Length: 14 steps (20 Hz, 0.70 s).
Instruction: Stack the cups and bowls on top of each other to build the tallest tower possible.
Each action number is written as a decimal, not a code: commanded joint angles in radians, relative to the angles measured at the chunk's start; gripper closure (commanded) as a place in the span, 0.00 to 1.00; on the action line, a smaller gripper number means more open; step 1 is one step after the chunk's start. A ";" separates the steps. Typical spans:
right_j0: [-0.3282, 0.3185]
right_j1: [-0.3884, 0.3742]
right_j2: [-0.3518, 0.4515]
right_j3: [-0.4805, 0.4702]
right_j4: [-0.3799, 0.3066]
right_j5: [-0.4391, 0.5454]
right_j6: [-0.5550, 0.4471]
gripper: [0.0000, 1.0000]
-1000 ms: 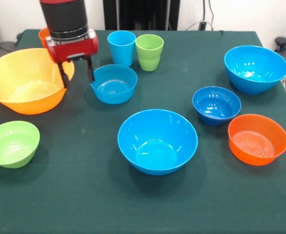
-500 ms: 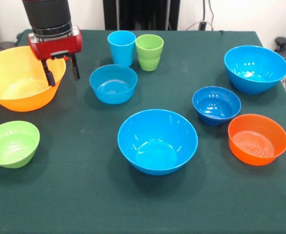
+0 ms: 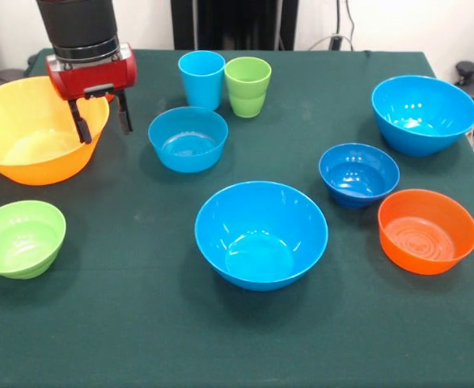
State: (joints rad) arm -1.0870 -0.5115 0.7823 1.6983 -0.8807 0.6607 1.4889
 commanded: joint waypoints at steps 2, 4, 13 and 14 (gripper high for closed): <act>0.031 -0.034 0.029 -0.011 0.007 0.121 -0.296 0.00; 0.023 -0.073 0.041 0.014 0.027 0.132 -0.292 0.00; -0.021 -0.202 0.083 0.063 0.100 0.190 -0.323 0.00; -0.021 -0.215 0.084 0.072 0.105 0.196 -0.318 0.00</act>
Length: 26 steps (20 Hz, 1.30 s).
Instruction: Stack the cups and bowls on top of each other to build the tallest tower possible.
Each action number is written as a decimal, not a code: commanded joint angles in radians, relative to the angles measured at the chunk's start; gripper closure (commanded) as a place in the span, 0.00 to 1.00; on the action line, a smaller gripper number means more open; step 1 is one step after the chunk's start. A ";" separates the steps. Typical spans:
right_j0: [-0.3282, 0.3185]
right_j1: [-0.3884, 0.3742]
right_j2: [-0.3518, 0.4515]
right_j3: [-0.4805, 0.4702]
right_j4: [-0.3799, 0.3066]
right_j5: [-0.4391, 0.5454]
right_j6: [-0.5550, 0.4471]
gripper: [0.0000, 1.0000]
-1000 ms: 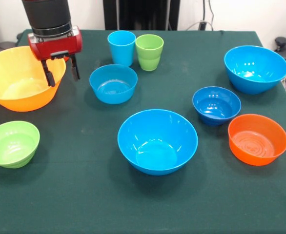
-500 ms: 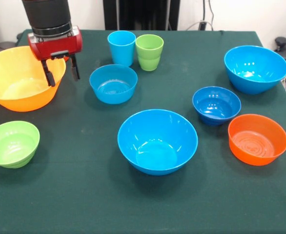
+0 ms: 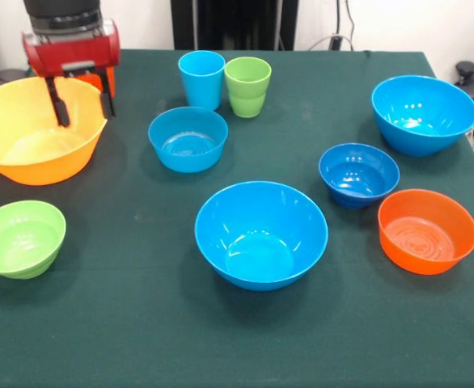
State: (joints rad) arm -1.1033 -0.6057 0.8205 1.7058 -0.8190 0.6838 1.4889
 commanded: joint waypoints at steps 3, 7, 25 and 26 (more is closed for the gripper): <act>0.007 -0.108 0.044 0.056 0.040 0.171 -0.301 0.00; 0.018 -0.074 0.031 0.042 0.017 0.149 -0.278 0.00; 0.001 0.065 -0.025 0.019 -0.083 0.072 -0.290 0.00; 0.000 0.075 -0.033 0.016 -0.098 0.056 -0.284 0.00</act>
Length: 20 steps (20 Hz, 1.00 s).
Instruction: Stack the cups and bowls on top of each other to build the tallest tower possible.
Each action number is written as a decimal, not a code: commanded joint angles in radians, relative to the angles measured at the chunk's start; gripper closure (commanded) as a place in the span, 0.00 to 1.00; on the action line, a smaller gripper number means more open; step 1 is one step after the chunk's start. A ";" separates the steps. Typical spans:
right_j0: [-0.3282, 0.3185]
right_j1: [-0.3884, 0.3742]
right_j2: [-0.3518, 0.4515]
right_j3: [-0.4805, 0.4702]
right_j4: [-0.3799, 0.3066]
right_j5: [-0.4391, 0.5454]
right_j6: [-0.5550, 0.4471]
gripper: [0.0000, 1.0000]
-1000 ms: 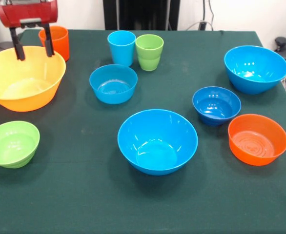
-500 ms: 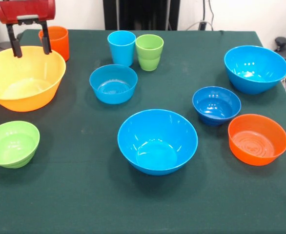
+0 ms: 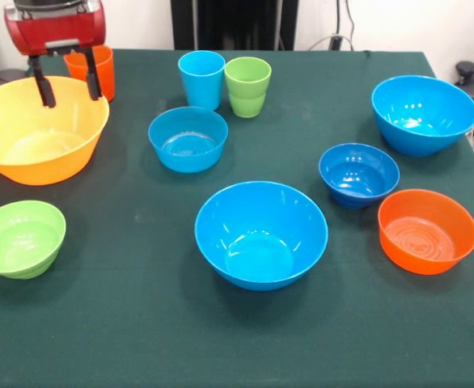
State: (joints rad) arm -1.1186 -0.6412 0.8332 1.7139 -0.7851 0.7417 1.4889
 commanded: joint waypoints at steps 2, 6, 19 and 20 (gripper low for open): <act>0.015 0.127 -0.052 0.003 -0.151 -0.021 -0.278 0.00; 0.011 0.137 -0.052 -0.003 -0.187 -0.037 -0.278 0.00; 0.021 0.156 -0.043 -0.030 -0.240 -0.016 -0.280 0.00; 0.021 0.158 -0.042 -0.033 -0.239 -0.012 -0.283 0.00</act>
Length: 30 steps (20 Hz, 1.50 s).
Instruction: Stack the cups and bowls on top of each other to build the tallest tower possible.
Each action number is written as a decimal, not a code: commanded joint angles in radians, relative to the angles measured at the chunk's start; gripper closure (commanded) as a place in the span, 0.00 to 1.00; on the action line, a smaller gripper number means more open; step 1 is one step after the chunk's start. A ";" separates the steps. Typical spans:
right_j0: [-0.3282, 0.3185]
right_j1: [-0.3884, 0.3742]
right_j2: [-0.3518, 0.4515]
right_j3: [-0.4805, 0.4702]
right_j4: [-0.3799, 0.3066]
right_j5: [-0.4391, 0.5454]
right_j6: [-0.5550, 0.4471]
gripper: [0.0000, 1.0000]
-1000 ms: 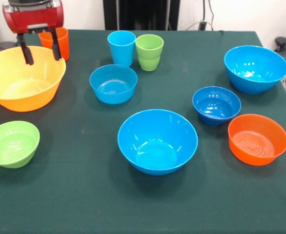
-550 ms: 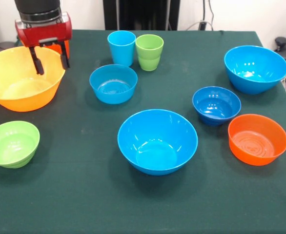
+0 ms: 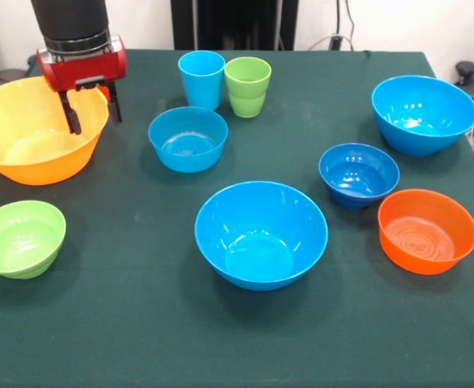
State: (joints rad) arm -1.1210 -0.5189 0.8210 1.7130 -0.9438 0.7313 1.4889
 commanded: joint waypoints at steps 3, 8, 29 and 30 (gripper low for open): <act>0.029 0.027 -0.032 -0.030 -0.083 0.012 -0.285 0.00; 0.070 0.008 -0.046 -0.026 -0.098 0.030 -0.259 0.00; 0.183 -0.007 -0.121 -0.017 -0.078 0.039 -0.148 1.00; 0.179 -0.004 -0.119 -0.015 -0.073 0.032 -0.150 1.00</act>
State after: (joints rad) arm -0.9849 -0.5281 0.7614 1.7127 -0.9698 0.7313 1.4889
